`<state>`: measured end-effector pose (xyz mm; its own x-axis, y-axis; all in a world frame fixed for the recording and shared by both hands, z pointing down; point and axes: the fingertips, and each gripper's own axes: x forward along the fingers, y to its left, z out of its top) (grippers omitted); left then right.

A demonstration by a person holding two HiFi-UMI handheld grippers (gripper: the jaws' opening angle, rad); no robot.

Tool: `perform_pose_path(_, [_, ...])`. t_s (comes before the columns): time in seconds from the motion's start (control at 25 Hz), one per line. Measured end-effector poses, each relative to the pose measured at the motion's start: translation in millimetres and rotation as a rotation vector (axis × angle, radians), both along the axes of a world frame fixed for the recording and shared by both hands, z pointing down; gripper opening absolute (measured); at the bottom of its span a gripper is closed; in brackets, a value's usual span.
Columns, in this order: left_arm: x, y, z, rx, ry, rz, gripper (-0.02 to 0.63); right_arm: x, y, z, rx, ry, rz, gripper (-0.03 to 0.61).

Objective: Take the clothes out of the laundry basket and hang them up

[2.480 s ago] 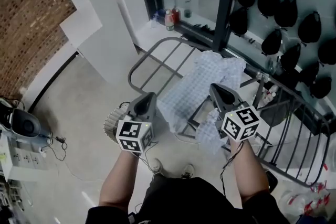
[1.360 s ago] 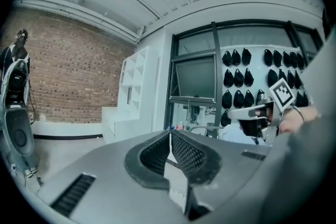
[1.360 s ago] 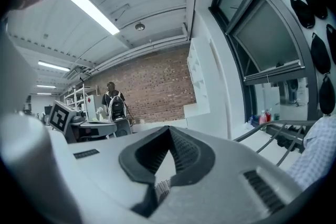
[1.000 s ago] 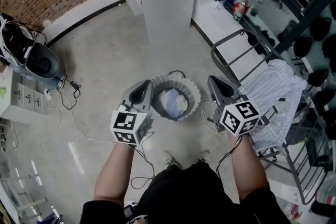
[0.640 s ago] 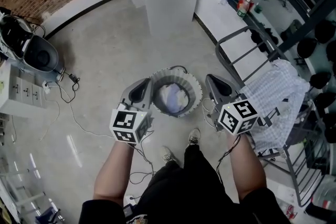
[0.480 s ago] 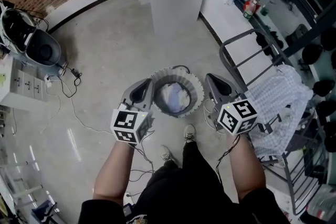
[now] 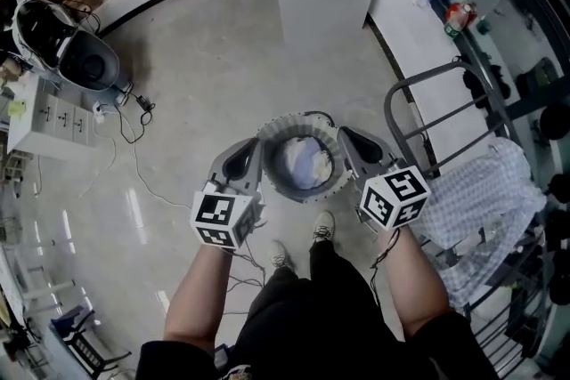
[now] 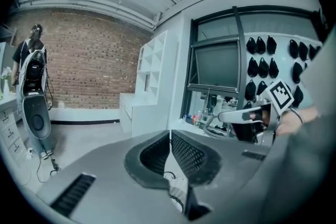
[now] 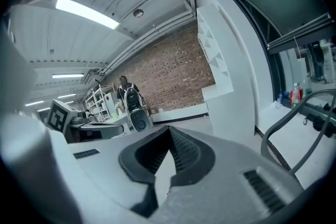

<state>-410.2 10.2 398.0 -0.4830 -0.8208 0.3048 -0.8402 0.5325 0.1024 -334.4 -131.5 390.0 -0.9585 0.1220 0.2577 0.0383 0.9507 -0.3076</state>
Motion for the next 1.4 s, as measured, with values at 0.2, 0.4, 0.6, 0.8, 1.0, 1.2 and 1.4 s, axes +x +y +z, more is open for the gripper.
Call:
perform_pose_path(0.2, [-2.0,-12.0,10.2,-0.028,0.006,-0.065,0.012,-15.7,-8.7,22.3,-0.041,0.027,-0.075,0.005])
perform_pose_path(0.4, [-2.7,-12.0,26.8,-0.044,0.011,-0.097,0.012,-25.2,-6.9,52.0,-0.076,0.053,-0.102,0.005])
perform_pose_path(0.6, [-7.7,-8.9,46.5,-0.056,0.012,-0.099,0.014,-31.6,-6.1,77.9,-0.083,0.083,-0.106,0.005])
perform_pose_path(0.8, [-14.6,-8.4,73.1,-0.052,0.023,-0.073,0.014,-41.3,-8.0,102.4,-0.070,0.095,-0.078,0.005])
perform_pose_path(1.0, [-21.8,-12.8,108.0,-0.054,0.032,-0.026,0.014,-53.0,-18.8,132.7,-0.070,0.098,-0.021,0.005])
perform_pose_path(1.2, [-30.6,-10.8,142.2,-0.046,0.033,0.008,0.014,-64.4,-18.0,166.6,-0.070,0.101,0.015,0.006])
perform_pose_path(1.4, [-43.6,-10.3,188.0,-0.039,0.064,0.020,0.014,-75.7,-13.8,217.1,-0.090,0.125,0.045,0.006])
